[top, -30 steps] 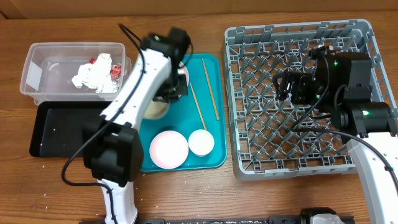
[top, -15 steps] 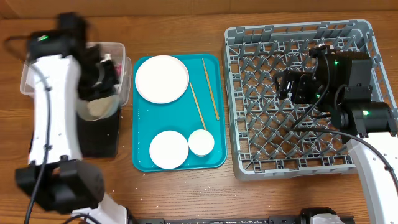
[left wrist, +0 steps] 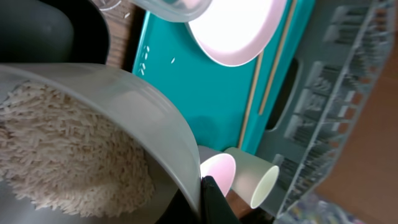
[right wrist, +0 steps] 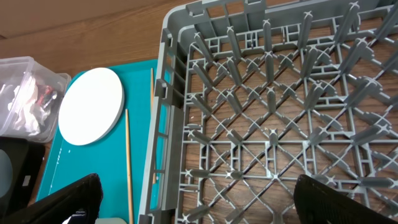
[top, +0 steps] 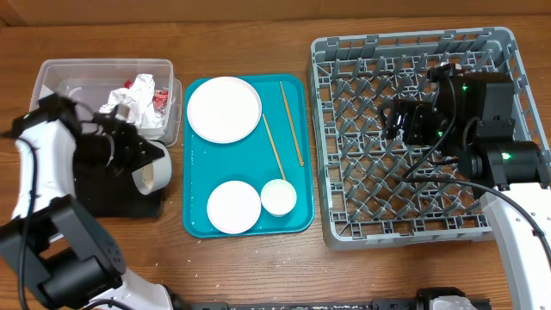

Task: Sort waste into correct bins and load items into the dishwasher
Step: 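Move the rice bowl over the black tray and tip the rice out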

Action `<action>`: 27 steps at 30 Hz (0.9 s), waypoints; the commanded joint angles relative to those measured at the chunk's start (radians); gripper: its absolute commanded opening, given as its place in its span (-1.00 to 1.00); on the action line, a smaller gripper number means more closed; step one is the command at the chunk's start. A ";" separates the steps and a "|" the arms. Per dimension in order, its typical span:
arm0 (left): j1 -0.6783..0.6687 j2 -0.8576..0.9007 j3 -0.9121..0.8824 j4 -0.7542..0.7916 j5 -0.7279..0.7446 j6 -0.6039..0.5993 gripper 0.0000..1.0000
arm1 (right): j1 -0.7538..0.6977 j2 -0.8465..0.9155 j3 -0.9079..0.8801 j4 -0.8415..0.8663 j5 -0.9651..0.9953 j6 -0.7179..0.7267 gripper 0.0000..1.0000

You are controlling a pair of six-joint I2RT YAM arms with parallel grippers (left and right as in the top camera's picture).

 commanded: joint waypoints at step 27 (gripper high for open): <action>0.480 0.000 -0.177 0.145 0.842 0.013 -0.91 | -0.001 0.001 0.023 0.002 -0.027 0.003 0.99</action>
